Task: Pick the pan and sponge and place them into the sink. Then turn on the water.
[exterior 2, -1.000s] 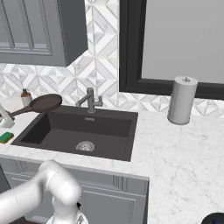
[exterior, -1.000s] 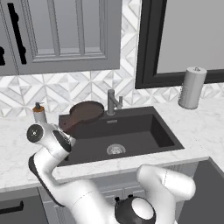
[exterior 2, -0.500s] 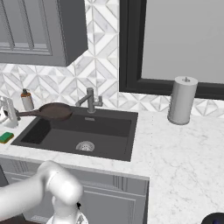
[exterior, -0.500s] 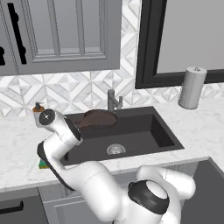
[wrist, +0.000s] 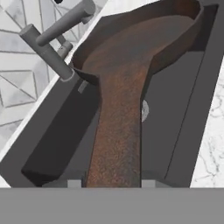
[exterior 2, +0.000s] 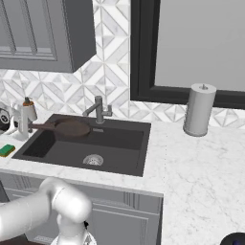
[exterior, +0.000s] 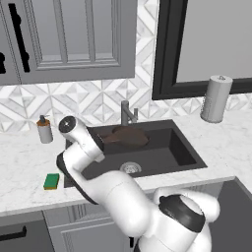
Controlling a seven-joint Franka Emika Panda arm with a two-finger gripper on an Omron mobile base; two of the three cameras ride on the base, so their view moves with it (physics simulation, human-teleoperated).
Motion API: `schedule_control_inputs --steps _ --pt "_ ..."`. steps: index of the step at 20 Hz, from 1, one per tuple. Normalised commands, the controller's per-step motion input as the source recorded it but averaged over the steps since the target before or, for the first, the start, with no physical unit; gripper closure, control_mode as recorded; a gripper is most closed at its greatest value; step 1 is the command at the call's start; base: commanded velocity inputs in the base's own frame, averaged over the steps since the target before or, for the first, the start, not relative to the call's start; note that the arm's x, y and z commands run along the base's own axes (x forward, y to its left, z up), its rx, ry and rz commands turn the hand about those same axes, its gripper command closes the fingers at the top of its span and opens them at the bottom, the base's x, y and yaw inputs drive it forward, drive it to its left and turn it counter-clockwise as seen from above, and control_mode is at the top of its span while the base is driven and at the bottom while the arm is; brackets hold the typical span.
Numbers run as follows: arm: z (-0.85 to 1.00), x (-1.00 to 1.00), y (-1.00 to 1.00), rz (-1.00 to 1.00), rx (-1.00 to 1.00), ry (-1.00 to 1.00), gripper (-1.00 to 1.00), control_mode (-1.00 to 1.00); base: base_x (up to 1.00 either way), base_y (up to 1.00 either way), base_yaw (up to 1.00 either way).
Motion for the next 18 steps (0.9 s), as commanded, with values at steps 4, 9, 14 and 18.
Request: schedule_control_inputs --steps 4,9,14,18 --pt "-0.01 0.03 -0.45 -0.11 0.07 0.04 1.00 -1.00 0.00 0.00 0.00" --pt "-0.16 0.19 -0.34 -0.01 0.12 0.11 1.00 -1.00 0.00 0.00 0.00" --pt "-0.36 0.13 -0.39 0.00 0.20 0.08 1.00 -1.00 0.00 0.00 0.00" --pt "-0.52 0.05 -0.11 -0.02 0.13 0.01 1.00 -1.00 0.00 0.00 0.00"
